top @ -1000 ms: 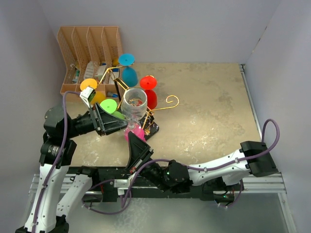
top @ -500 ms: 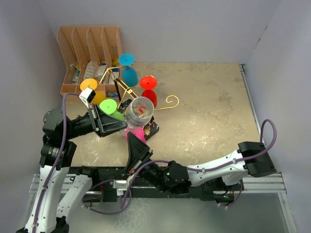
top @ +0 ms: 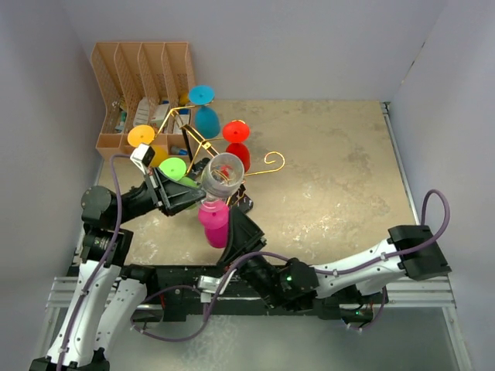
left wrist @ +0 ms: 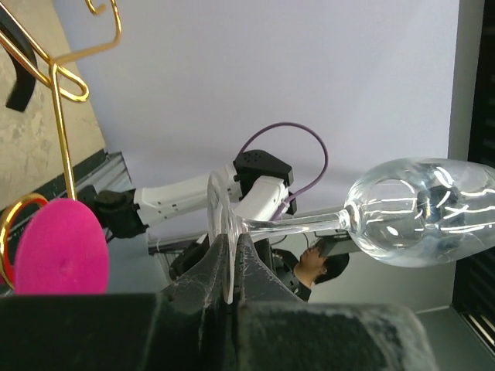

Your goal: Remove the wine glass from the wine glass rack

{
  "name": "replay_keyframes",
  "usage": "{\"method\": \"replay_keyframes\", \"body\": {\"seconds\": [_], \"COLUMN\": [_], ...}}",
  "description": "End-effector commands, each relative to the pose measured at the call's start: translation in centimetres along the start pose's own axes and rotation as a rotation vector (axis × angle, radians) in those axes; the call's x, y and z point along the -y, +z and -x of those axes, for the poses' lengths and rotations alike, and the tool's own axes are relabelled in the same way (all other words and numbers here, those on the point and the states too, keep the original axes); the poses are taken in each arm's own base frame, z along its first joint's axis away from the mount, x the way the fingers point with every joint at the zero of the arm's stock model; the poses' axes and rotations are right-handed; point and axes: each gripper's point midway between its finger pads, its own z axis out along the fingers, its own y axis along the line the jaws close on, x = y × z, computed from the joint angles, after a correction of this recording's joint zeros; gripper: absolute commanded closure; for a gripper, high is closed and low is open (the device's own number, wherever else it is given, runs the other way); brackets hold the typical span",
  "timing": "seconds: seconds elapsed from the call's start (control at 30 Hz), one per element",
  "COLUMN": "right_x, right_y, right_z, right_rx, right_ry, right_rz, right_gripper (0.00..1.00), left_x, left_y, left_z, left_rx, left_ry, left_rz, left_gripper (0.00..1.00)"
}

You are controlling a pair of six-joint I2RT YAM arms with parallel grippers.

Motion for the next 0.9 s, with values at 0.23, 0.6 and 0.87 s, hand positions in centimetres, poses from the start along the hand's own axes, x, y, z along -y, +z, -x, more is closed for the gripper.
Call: {"method": "replay_keyframes", "body": {"seconds": [0.23,0.6,0.87], "right_x": [5.7,10.2,11.8], "right_y": [-4.8,-0.1,5.3], "right_z": [-10.9,-20.1,-21.1], "right_rx": [-0.38,-0.669,-0.635], "right_ry": [0.442,0.831,1.354], "right_rz": [-0.05,-0.089,0.082], "right_gripper": [0.59,0.6,0.62], "left_x": [2.2,1.7,0.9], "left_y": [1.2,1.5,1.4], "left_z": [3.9,4.4,4.7], "left_rx": [0.14,0.15,0.186], "left_ry": [0.071,0.11,0.205], "left_rz": [-0.151,-0.138,-0.021], "left_gripper": [1.0,1.0,1.0]}}
